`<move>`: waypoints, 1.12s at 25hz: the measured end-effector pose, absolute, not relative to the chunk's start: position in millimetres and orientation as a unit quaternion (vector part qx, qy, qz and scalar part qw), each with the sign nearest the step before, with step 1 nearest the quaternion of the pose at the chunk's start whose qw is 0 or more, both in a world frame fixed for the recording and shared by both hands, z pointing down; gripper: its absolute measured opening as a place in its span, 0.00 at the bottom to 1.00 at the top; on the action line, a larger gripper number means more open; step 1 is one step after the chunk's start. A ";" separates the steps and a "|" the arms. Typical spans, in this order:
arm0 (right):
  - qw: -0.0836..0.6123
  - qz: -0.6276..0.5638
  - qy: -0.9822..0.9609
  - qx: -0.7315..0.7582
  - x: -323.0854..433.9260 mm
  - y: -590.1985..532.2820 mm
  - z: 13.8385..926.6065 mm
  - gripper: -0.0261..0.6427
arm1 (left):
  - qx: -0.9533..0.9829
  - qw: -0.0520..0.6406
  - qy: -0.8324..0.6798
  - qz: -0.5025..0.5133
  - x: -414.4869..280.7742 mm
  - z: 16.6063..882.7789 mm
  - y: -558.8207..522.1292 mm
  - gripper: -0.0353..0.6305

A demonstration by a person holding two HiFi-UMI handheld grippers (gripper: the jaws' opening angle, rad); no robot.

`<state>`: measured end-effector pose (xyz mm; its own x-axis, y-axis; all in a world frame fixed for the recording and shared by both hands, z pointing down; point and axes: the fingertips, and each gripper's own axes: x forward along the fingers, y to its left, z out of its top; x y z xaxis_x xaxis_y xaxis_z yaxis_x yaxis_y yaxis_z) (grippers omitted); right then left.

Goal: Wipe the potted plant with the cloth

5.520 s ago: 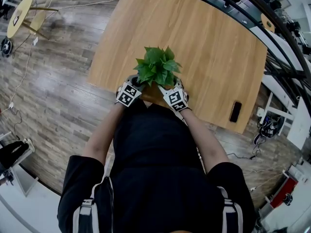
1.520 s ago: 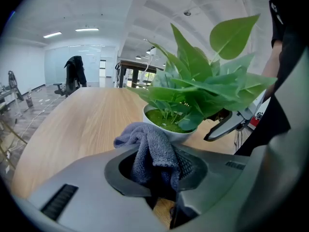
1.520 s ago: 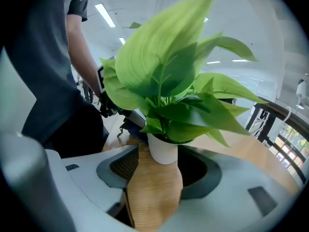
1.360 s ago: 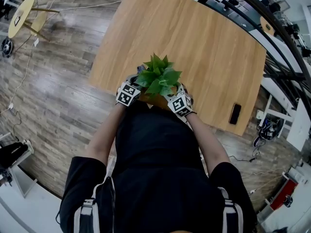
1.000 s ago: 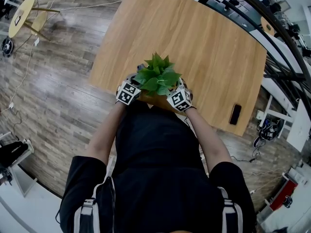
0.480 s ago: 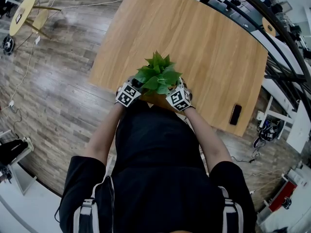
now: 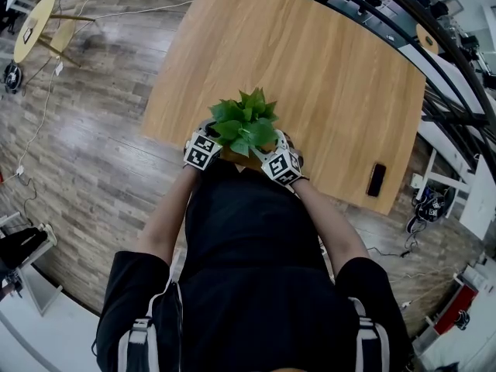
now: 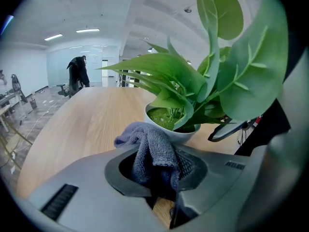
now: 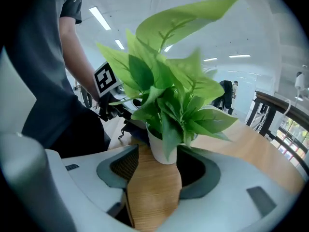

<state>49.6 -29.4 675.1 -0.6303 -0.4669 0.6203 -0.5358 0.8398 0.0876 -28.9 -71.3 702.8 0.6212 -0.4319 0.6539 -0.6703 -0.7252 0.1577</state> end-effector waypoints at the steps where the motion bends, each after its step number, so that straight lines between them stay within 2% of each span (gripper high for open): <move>1: 0.329 0.054 -0.900 0.280 51.8 -28.2 675.8 0.40 | 0.877 0.202 -0.317 0.298 -29.0 702.5 -71.8 0.22; 6: 0.341 0.078 -0.883 0.313 70.1 -46.6 682.7 0.40 | 0.877 0.211 -0.330 0.278 -28.1 695.2 -77.8 0.22; 12: 0.318 0.058 -0.897 0.301 57.4 -61.3 669.8 0.40 | 0.878 0.202 -0.324 0.290 -26.6 703.1 -77.6 0.22; 28: 0.330 0.062 -0.882 0.330 57.4 -62.7 672.0 0.40 | 0.885 0.182 -0.307 0.297 -18.1 698.5 -63.7 0.22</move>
<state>57.4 -62.7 672.0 -0.5639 -0.5418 0.6232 -0.6240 0.7739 0.1082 -18.1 -63.7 698.5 0.6347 -0.4354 0.6384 -0.6523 -0.7448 0.1406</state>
